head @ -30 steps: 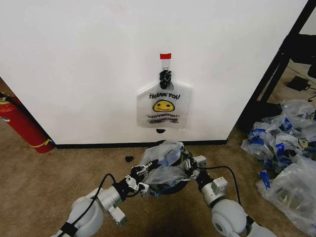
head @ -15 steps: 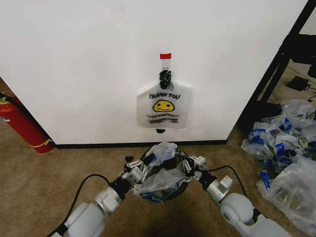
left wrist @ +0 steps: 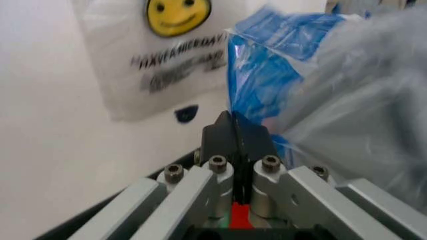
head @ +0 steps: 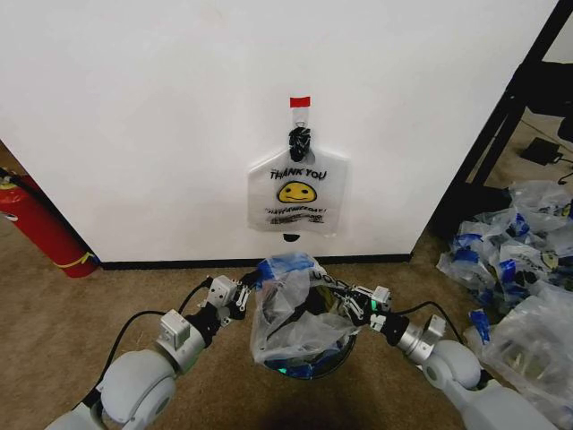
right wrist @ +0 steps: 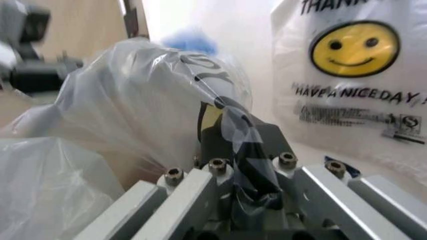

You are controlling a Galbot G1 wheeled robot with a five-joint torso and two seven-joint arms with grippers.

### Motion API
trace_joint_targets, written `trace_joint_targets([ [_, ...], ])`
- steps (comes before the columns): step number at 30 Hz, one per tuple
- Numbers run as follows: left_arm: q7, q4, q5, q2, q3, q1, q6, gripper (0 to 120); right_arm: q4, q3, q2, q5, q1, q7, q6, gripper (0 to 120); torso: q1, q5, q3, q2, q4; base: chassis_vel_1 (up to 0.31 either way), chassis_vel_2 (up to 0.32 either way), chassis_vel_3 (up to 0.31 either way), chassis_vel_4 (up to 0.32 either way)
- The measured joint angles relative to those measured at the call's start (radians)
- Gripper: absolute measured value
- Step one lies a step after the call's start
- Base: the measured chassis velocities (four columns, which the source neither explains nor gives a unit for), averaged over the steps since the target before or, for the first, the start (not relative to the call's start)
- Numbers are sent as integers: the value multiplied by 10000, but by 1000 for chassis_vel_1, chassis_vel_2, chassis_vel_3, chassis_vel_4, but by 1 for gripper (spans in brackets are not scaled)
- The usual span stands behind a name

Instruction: Pick up the garbage bag from the wall and place it over the trash bin.

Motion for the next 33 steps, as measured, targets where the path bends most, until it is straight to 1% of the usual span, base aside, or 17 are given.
trace_joint_targets([
  [4, -45, 210, 99, -57, -5, -49, 192, 0, -55, 61, -23, 643, -6, -103, 0, 1, 0, -1, 0, 0, -1, 0, 0, 0, 0],
  [9, 37, 509, 211, -170, -35, -76, 89, 0, 74, -89, 60, 1868, -21, 203, -41, 1, 0, 1, 0, 0, 0, 0, 0, 0, 0],
  [10, 37, 509, 211, -170, -35, -76, 89, 0, 74, -89, 60, 1868, -21, 203, -41, 1, 0, 1, 0, 0, 0, 0, 0, 0, 0],
  [13, 113, 795, 314, -352, 39, -229, -217, 0, 280, -223, 135, 2718, -64, 373, -203, 1, 0, 0, 0, 0, 1, 0, 0, 0, 0],
  [14, 113, 824, 315, -373, 50, -251, -253, 0, 293, -228, 139, 2764, -67, 377, -219, 1, 0, 0, 0, 0, 1, 0, 0, 0, 0],
  [17, -137, 1040, 101, -609, 218, -481, -794, 0, 345, -269, 151, 2988, -126, 406, -304, 1, 0, -1, 0, 0, -1, 0, 0, 0, 0],
  [19, -221, 1043, -84, -677, 259, -518, -910, 0, 360, -291, 161, 2997, -161, 434, -312, 1, 0, -1, 0, 0, 0, 0, 0, 0, 0],
  [21, -287, 1039, -409, -784, 299, -540, -1101, 8, 391, -351, 213, 2973, -246, 635, -309, 1, 0, 0, 0, 0, -1, 0, 0, 0, 0],
  [23, -308, 1025, -650, -857, 299, -540, -1272, 16, 462, -437, 285, 2869, -339, 1158, -290, 1, 0, 0, 0, 0, 0, 0, 0, 0, 0],
  [24, -335, 1022, -867, -920, 265, -541, -1348, 21, 536, -505, 333, 2743, -412, 1686, -276, 1, 0, 0, 0, 0, 0, 0, 0, 0, 0],
  [25, -335, 1022, -867, -920, 265, -541, -1348, 21, 536, -505, 333, 2743, -412, 1686, -276, 1, 0, 0, 0, 0, 0, 0, 0, 0, 0],
  [27, -416, 1022, -1371, -1043, 129, -587, -1380, 30, 625, -611, 433, 2498, -533, 2574, -258, 1, 0, -1, 0, 0, 0, 0, 0, 0, 0],
  [28, -428, 1023, -1487, -1065, 93, -602, -1379, 32, 636, -628, 456, 2441, -551, 2745, -255, 1, 0, -1, 0, 0, -1, 0, 0, 0, 0],
  [32, -594, 1252, -2610, -1229, -257, -702, -1318, 50, 757, -821, 691, 2191, -600, 4664, -195, 1, 0, 0, 0, 0, -1, 0, 0, 0, 0],
  [33, -594, 1252, -2610, -1229, -257, -702, -1318, 50, 757, -821, 691, 2191, -600, 4664, -195, 1, 0, 0, 0, 0, -1, 0, 0, 0, 0],
])
